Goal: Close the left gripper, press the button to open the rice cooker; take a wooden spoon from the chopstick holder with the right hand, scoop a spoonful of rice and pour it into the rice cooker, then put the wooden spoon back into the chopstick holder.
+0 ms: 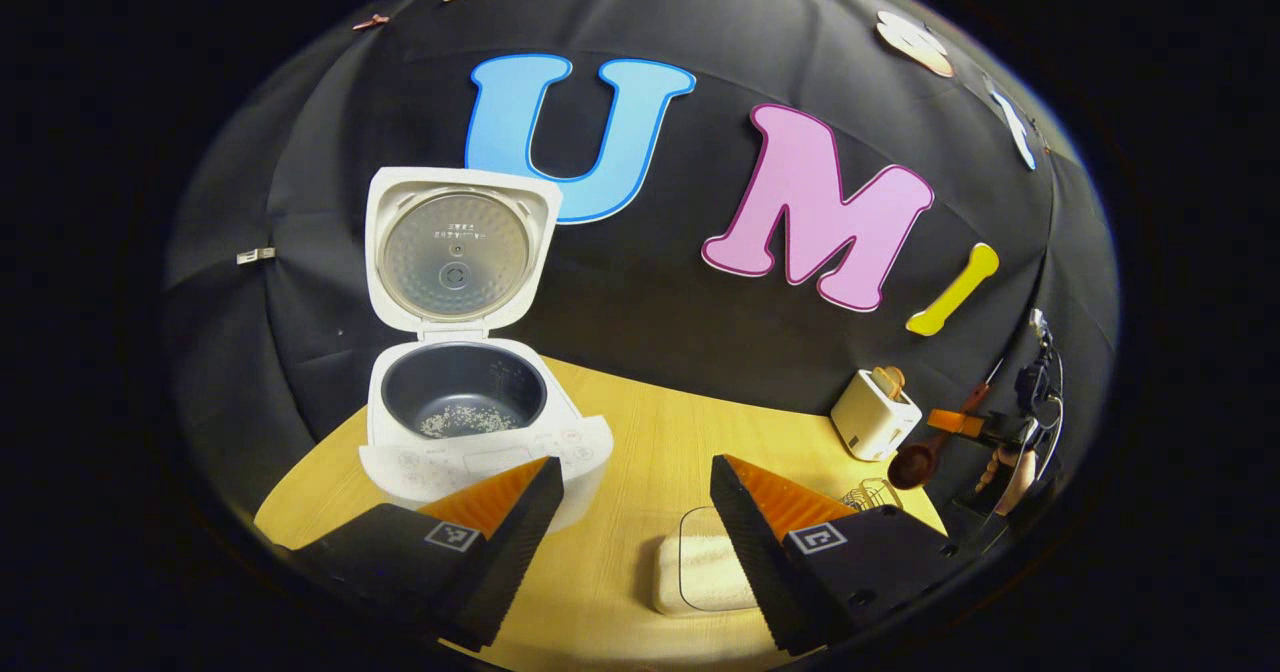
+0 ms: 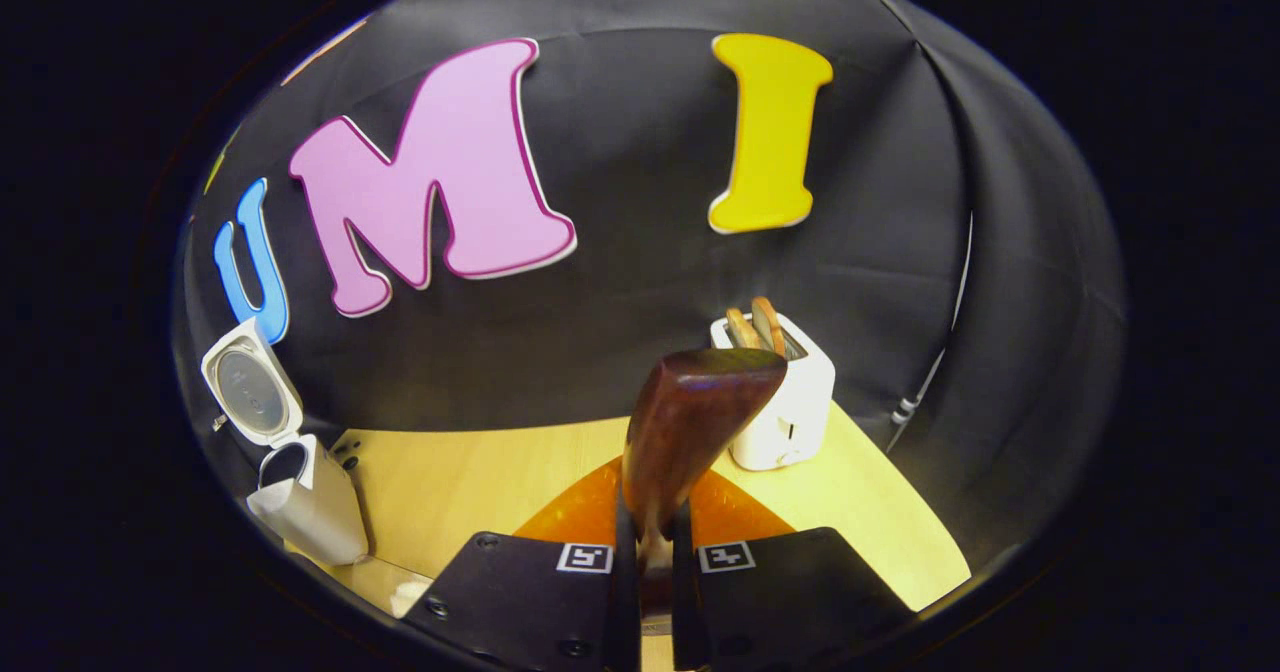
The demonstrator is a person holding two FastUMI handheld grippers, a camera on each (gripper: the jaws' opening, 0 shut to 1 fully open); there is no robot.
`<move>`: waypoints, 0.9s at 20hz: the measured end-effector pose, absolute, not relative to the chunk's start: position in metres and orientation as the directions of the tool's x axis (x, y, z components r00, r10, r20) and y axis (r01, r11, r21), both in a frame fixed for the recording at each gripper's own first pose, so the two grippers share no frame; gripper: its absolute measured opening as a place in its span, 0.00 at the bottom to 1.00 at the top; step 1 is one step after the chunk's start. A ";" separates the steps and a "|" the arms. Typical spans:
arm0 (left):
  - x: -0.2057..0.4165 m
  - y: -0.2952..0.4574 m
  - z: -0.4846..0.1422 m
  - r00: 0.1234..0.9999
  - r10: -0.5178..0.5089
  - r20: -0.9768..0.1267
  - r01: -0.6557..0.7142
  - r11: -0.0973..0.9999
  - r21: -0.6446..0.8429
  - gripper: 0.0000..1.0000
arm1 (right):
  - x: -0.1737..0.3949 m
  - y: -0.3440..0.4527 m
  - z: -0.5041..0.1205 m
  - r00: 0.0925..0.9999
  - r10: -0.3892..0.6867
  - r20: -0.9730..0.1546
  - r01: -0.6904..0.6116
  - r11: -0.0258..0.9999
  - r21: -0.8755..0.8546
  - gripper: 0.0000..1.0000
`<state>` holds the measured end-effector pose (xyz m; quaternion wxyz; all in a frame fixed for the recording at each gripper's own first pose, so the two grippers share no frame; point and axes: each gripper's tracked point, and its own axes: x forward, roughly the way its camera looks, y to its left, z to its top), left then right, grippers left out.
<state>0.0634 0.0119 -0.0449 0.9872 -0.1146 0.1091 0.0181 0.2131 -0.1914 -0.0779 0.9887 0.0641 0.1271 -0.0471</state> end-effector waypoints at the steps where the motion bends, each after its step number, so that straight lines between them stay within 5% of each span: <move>1: 0.061 0.010 -0.046 0.974 0.020 -0.224 -0.070 0.974 -0.215 0.96 | 0.213 -0.192 -0.089 0.959 -0.069 -0.276 0.109 0.985 0.132 0.16; 17: 0.042 -0.008 -0.033 0.967 0.125 -0.220 -0.164 0.971 -0.171 0.96 | 0.218 -0.208 -0.186 0.916 -0.041 -0.400 0.145 0.961 0.234 0.19; 18: 0.038 -0.009 -0.031 0.967 0.133 -0.217 -0.172 0.970 -0.170 0.96 | 0.215 -0.210 -0.188 0.912 -0.034 -0.408 0.143 0.960 0.240 0.35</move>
